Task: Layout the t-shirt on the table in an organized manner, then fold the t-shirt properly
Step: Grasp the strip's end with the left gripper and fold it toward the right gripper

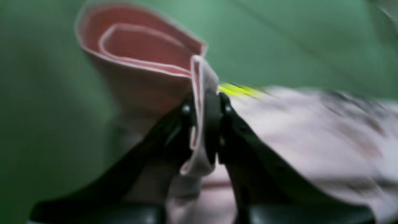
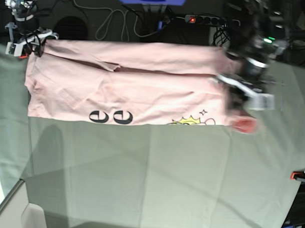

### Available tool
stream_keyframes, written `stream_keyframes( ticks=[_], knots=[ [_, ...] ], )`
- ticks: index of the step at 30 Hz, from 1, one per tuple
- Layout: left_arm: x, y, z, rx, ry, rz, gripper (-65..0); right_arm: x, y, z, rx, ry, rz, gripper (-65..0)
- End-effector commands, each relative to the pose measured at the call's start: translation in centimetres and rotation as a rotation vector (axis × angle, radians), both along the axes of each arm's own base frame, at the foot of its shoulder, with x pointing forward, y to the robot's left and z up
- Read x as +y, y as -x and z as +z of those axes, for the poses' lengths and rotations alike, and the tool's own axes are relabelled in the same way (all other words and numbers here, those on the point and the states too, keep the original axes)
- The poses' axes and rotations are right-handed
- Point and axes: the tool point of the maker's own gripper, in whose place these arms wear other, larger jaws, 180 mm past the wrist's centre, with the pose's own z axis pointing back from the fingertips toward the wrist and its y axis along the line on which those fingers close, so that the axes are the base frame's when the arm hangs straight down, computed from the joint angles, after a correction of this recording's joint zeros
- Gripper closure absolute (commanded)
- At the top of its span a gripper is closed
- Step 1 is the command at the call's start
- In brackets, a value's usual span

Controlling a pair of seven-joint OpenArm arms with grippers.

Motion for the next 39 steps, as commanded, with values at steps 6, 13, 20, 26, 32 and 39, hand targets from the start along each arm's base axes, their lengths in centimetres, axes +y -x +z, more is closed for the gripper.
stream_keyframes(
  ticks=[6,13,20,26,32,39],
  knots=[
    [-10.7,1.9,-1.0,-0.010,-0.032,-0.302,0.0,-0.8,-0.3,1.1,-0.040,0.024,-0.008,-23.7],
    [-16.3,-0.3,-1.2,-0.030,-0.043,-0.350,0.0,-0.8,-0.1,1.1,-0.035,0.025,-0.009,-23.6],
    [-21.0,-0.7,-1.9,-0.028,-0.063,-0.443,0.0,-0.9,0.0,1.1,-0.032,0.027,-0.008,-23.6],
    [-22.1,0.1,-3.0,-0.004,-0.071,-0.490,0.0,-1.1,0.0,1.1,-0.028,0.031,-0.005,-23.6],
    [-22.1,1.0,-4.6,0.050,-0.081,-0.502,-5.2,-1.1,-0.2,1.2,-0.034,0.034,-0.005,-24.0],
    [-22.2,0.6,-2.5,0.056,-0.077,-0.509,-41.5,-2.0,-0.7,3.2,-0.075,0.081,-0.020,-27.0]
  ],
)
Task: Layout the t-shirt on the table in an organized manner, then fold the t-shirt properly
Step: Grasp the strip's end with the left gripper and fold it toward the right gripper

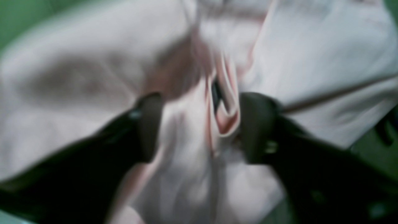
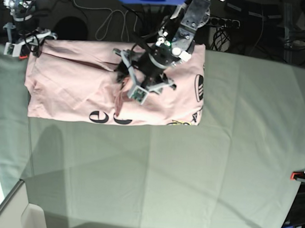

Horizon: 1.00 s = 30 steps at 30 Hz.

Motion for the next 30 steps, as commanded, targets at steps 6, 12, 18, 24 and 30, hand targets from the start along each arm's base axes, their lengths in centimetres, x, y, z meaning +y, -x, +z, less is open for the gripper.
stream_keyframes(
  ticks=[6,12,18,24,30],
  knots=[
    [0.3,-2.0,7.4,-0.140,0.185,0.053,-44.1,-2.2,-1.7,4.9,-0.169,0.068,-0.072,-37.3],
    [3.9,-1.2,4.1,-0.107,0.064,0.022,-24.9,-2.4,-1.9,5.1,-0.172,0.075,-0.069,-37.7],
    [3.7,1.1,-1.5,0.040,-0.001,-0.024,0.0,-2.4,-2.6,5.3,-0.190,0.071,-0.071,-37.7],
    [-3.8,5.3,-1.5,0.084,-0.047,-0.332,-0.4,-2.9,-2.7,5.6,-0.190,0.086,-0.064,-37.7],
    [-5.3,4.6,4.5,-0.058,0.046,-0.375,-0.4,-3.5,-3.3,6.2,-0.213,0.097,-0.077,-37.7]
  ],
)
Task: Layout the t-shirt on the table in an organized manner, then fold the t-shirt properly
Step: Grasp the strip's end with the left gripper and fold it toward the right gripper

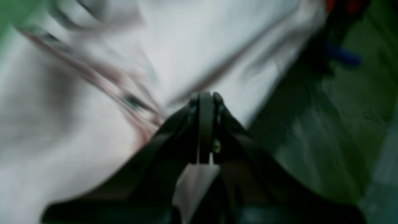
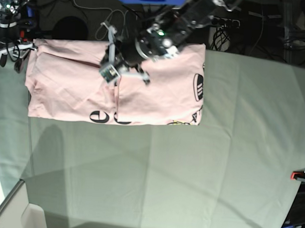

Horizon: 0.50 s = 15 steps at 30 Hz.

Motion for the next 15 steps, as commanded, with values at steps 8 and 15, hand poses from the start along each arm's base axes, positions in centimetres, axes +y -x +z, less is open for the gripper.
stream_keyframes(
  ticks=[8,15],
  knots=[
    [6.7,-4.0,2.1,0.015,0.083,0.157,-0.4,0.4,-3.7,2.4,-0.119,0.016,0.031,-39.4],
    [17.3,-6.3,-1.6,0.144,0.055,0.457,-0.4,0.8,-6.2,-1.6,-0.009,-0.101,0.069,-42.9]
  ],
)
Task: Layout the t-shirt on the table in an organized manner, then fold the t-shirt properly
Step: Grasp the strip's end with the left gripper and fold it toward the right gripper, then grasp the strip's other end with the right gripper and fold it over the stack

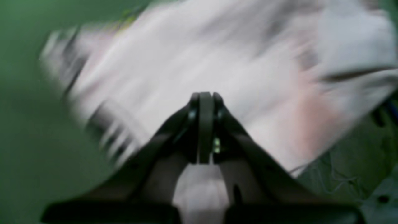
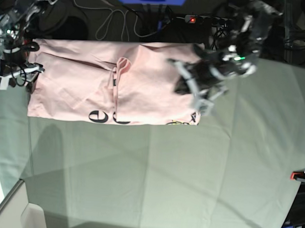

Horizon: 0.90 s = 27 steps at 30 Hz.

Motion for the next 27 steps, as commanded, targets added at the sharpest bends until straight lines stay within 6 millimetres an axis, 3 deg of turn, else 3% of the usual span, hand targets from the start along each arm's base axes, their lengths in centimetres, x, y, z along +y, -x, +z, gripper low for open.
stream_keyframes(
  ticks=[1,5,9,11,16,21,23,27],
  knots=[
    [0.8,-1.1,1.5,-0.049,0.041,0.038,-0.4,-1.0,-0.4,0.3,-0.012,0.006,-0.010,-42.9],
    [5.0,-1.6,1.5,-0.048,0.030,0.162,-0.4,-1.5,0.2,-2.6,0.044,-0.055,-0.019,-42.9],
    [8.8,-2.3,2.0,-0.066,0.004,0.265,-0.4,-0.9,0.8,-3.6,0.066,-0.081,-0.014,-42.9],
    [10.3,-2.7,2.4,-0.082,-0.008,0.304,-0.4,-0.6,1.2,-4.0,0.078,-0.086,-0.011,-42.9],
    [13.6,-3.7,3.5,-0.120,-0.032,0.387,-0.4,1.9,0.2,-4.6,0.091,-0.104,0.064,-42.8],
    [16.2,-4.1,4.3,-0.147,-0.050,0.455,-0.4,2.9,0.6,-6.4,0.126,-0.157,0.069,-41.9],
    [17.1,-4.1,4.6,-0.155,-0.056,0.479,-0.4,2.6,0.9,-6.9,0.139,-0.163,0.067,-37.2],
    [18.9,-4.0,5.0,-0.168,-0.069,0.524,-0.4,3.0,1.0,-7.1,0.140,-0.172,0.067,-17.0]
  ],
)
